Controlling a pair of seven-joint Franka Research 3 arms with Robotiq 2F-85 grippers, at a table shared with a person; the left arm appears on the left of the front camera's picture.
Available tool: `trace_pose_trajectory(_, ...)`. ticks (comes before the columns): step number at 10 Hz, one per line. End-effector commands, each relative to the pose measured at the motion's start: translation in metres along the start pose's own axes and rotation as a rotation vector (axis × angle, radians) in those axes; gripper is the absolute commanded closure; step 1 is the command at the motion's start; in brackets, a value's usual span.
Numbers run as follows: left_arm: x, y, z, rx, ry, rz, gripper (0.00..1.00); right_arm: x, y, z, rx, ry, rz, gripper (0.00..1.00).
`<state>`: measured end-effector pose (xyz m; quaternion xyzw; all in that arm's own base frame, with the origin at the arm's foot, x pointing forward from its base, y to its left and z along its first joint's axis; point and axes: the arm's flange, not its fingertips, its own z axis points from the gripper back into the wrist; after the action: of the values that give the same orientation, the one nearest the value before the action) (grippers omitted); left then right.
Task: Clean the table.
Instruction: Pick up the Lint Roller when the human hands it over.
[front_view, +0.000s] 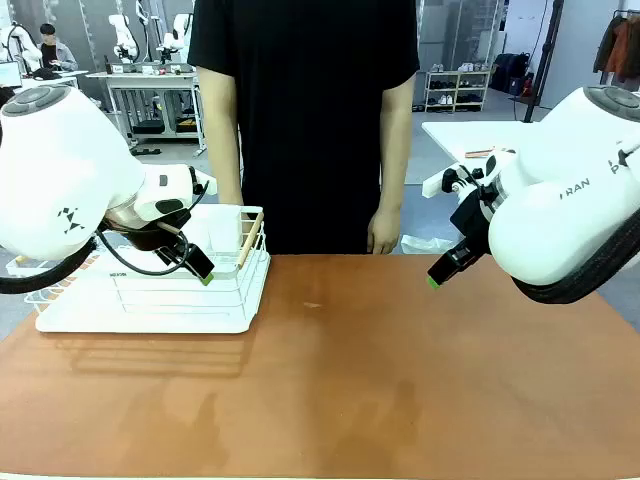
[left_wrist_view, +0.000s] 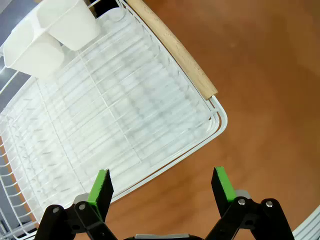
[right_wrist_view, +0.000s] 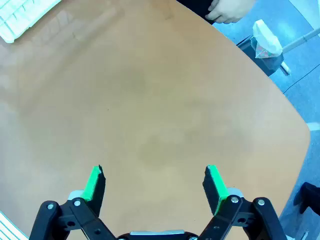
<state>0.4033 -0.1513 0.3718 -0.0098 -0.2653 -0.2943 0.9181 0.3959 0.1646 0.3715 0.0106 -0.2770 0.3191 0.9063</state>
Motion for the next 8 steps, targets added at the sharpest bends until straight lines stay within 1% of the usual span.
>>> trace_pose_trajectory(1, 0.0, -0.0001, 0.0, 0.0, 0.0, 0.0, 0.0, 0.0, 0.0, 0.0, 0.0, 0.0, 0.0, 0.0)
trace_pose_trajectory(8, 0.0, -0.0001, 0.0, 0.0, 0.0, 0.0, 0.0, 0.0, 0.0, 0.0, 0.0, 0.0, 0.0, 0.0)
